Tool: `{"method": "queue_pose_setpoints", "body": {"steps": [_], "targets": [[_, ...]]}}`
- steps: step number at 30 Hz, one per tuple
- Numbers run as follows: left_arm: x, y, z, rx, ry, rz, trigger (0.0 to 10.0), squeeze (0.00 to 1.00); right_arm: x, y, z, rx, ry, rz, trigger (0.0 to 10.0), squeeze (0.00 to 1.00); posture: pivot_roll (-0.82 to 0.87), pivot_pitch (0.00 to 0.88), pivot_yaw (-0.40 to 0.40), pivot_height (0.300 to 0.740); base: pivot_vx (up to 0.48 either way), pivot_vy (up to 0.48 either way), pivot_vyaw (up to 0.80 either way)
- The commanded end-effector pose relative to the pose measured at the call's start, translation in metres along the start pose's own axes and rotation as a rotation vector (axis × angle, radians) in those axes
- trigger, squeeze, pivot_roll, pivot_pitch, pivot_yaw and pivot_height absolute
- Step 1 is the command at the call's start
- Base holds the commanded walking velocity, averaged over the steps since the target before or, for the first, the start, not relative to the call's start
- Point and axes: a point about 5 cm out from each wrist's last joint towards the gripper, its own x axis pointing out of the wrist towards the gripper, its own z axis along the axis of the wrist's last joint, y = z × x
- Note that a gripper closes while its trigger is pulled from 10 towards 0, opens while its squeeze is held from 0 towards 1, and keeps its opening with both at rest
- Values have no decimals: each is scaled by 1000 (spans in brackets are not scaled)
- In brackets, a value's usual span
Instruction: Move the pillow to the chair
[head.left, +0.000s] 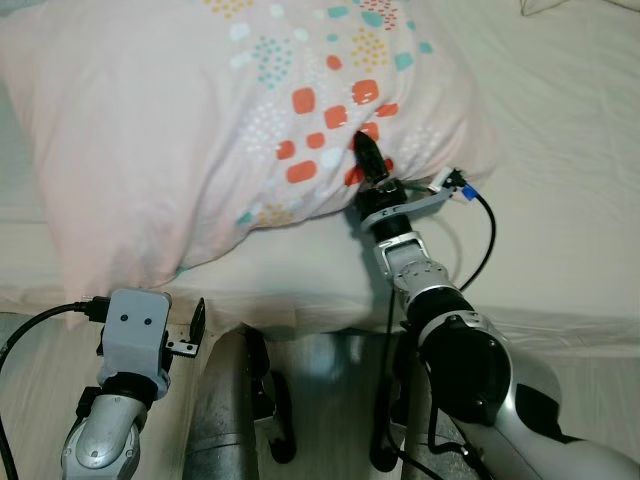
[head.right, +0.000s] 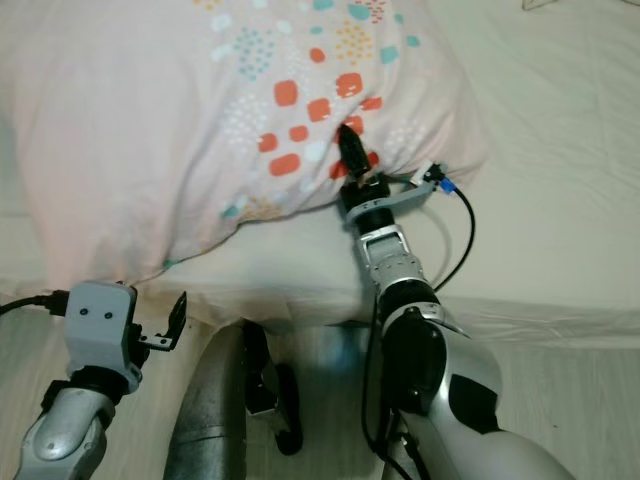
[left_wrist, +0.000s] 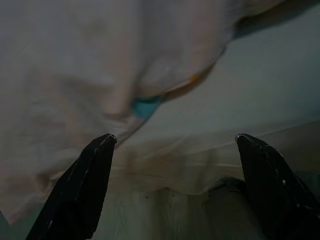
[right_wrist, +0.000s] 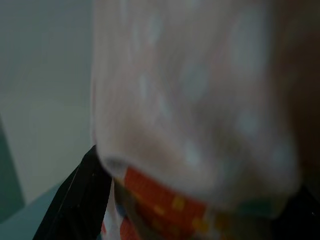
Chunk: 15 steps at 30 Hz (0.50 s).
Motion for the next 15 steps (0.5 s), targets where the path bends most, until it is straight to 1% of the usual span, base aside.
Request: {"method": "queue_pose_setpoints", "body": {"steps": [1, 2, 4, 5, 6, 7, 9, 12, 15], "targets": [[-7, 0, -8, 10, 51, -1, 10000, 0, 3, 4, -19, 18, 78, 20, 10000, 0, 258, 537, 77, 591, 0, 0, 0], [-7, 0, -8, 10, 51, -1, 10000, 0, 3, 4, -19, 18, 78, 20, 10000, 0, 258, 537, 77, 591, 0, 0, 0], [-6, -2, -9, 6, 55, -5, 10000, 0, 1, -4, -22, -19, 83, -96, 10000, 0, 252, 528, 79, 591, 0, 0, 0], [-5, -2, -9, 4, 57, -7, 10000, 0, -1, -8, -21, -46, 78, -153, 8314, 0, 250, 520, 77, 591, 0, 0, 0], [-5, -2, -9, 4, 57, -7, 10000, 0, -1, -8, -21, -46, 78, -153, 8314, 0, 250, 520, 77, 591, 0, 0, 0], [-4, -3, -8, 4, 58, -9, 10000, 0, -3, -9, -21, -38, 70, -167, 0, 0, 249, 518, 77, 591, 0, 0, 0], [-1, -2, -8, 7, 55, -12, 10000, 0, -7, -8, -21, -43, 86, -93, 0, 0, 238, 496, 77, 591, 0, 0, 0], [3, 0, -10, 9, 55, -10, 10000, 0, -8, -8, -19, -72, 94, -60, 0, 0, 218, 480, 72, 591, 0, 0, 0], [4, 0, -11, 9, 55, -10, 10000, 0, -8, -8, -18, -72, 93, -55, 0, 0, 218, 480, 72, 591, 0, 0, 0]]}}
